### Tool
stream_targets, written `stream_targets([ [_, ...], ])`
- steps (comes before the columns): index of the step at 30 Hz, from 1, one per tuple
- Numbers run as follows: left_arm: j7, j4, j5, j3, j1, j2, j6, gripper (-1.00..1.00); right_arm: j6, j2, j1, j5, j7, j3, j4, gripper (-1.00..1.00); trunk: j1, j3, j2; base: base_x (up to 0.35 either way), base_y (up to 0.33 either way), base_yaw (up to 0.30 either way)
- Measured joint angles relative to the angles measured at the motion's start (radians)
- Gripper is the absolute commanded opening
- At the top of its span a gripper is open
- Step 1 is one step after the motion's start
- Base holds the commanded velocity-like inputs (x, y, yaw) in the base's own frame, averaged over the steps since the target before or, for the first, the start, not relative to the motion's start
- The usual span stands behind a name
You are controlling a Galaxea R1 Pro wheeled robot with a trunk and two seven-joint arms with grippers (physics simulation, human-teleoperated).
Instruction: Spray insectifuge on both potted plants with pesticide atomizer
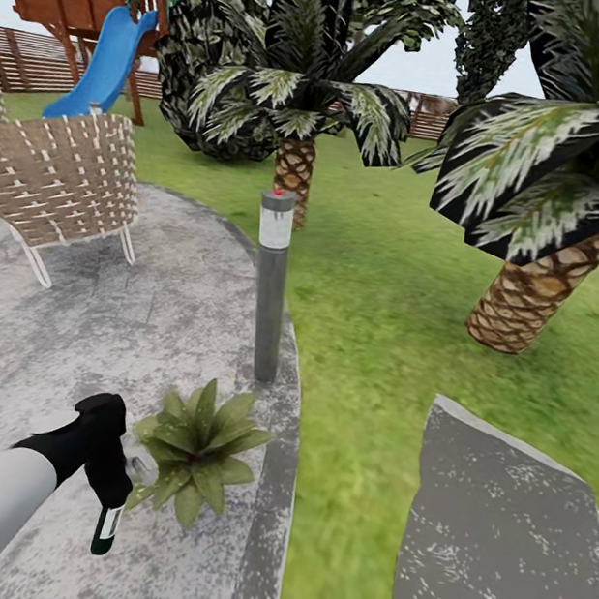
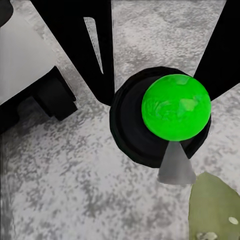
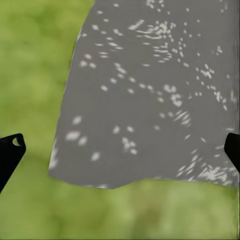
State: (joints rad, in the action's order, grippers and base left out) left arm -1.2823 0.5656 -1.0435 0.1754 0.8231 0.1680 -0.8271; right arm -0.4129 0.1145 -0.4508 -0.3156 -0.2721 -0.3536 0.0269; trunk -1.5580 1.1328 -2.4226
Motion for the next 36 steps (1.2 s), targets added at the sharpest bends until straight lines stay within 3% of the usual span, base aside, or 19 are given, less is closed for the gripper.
stream_targets([
  [8, -0.001, -0.001, 0.0, -0.001, 0.04, 0.001, -0.007, -1.0, 0.0, -0.001, 0.0, -0.001, -0.001, 0.0, 0.001, 1.0, 0.0, 0.0, 0.0, 0.007, -0.273, 0.129],
  [17, 0.0, -0.001, -0.001, -0.002, 0.043, 0.0, -0.057, -1.0, 0.0, -0.002, 0.0, -0.001, -0.001, 0.0, 0.002, 1.0, 0.0, 0.0, 0.0, 0.178, -0.218, 0.276],
  [23, 0.001, 0.0, -0.003, 0.0, 0.043, 0.0, -0.058, -1.0, 0.0, -0.003, 0.0, 0.001, -0.001, -0.001, 0.001, 1.0, 0.0, 0.0, 0.0, -0.156, -0.233, 0.278],
  [26, -0.015, -0.005, -0.022, 0.002, 0.087, -0.001, -0.058, -1.0, 0.0, -0.003, 0.0, 0.001, -0.001, -0.001, 0.0, 1.0, 0.0, 0.0, 0.0, -0.247, -0.188, 0.277],
  [28, -0.074, -0.005, -0.038, 0.016, 0.107, -0.001, -0.057, -1.0, 0.0, -0.003, 0.0, 0.001, -0.001, -0.001, 0.0, 1.0, 0.0, 0.0, 0.0, -0.085, -0.059, 0.123],
  [30, -0.201, -0.003, -0.117, 0.092, 0.125, -0.01, -0.056, -1.0, 0.001, -0.003, 0.0, 0.0, -0.001, 0.0, 0.001, 1.0, 0.0, 0.0, 0.0, -0.013, -0.009, 0.019],
  [31, -0.232, -0.002, -0.144, 0.105, 0.128, -0.013, -0.057, -1.0, 0.001, -0.003, 0.0, 0.0, -0.001, -0.001, 0.001, 1.0, 0.0, 0.0, 0.0, -0.005, -0.003, 0.007],
  [33, -0.258, 0.0, -0.17, 0.115, 0.135, -0.015, -0.058, -1.0, 0.001, -0.003, 0.0, 0.0, -0.001, -0.001, 0.001, 1.0, 0.0, 0.0, 0.0, -0.002, -0.001, 0.059],
  [36, -0.266, -0.002, -0.178, 0.115, 0.143, -0.015, -0.058, -1.0, 0.0, -0.003, 0.0, 0.0, -0.001, -0.001, 0.001, 1.0, 0.0, 0.0, 0.0, 0.0, 0.0, 0.223],
])
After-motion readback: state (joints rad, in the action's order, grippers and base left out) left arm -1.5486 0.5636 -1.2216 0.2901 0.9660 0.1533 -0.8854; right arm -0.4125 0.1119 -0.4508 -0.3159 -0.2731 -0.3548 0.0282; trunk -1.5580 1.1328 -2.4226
